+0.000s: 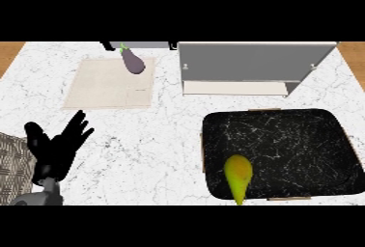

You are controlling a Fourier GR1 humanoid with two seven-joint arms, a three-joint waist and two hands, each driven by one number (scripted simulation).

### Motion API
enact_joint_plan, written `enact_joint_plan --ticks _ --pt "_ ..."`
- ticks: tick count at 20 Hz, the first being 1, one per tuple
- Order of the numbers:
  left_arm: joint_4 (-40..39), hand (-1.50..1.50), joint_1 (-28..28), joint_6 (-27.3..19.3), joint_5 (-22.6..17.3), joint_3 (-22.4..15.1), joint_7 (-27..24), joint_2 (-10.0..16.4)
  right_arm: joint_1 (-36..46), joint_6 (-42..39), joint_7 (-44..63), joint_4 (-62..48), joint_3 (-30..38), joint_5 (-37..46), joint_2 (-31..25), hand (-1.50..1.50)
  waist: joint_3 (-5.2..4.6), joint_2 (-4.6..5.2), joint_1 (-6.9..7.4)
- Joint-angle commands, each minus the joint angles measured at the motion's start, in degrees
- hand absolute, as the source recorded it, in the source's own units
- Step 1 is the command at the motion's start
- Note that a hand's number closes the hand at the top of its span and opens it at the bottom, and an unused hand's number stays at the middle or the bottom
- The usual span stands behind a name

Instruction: Pick the tomato from the tray and place it in the tiered shelf

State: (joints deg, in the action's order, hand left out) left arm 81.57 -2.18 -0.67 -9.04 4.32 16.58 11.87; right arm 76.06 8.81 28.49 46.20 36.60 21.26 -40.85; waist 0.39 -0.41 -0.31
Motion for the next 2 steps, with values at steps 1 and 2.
enact_joint_plan --ticks 1,2 --pt "-3.9 0.00 3.0 -0.7 2.8 -2.1 -2.9 -2.2 -3.3 -6.8 0.5 2.0 2.1 -4.4 -4.8 -1.50 -0.39 0.27 -0.27" --pt "-3.6 0.00 -1.1 -0.6 0.8 -0.6 1.4 -1.1 -3.7 -8.0 -2.7 0.1 3.0 -5.8 -5.9 -1.50 -0.36 0.47 0.05"
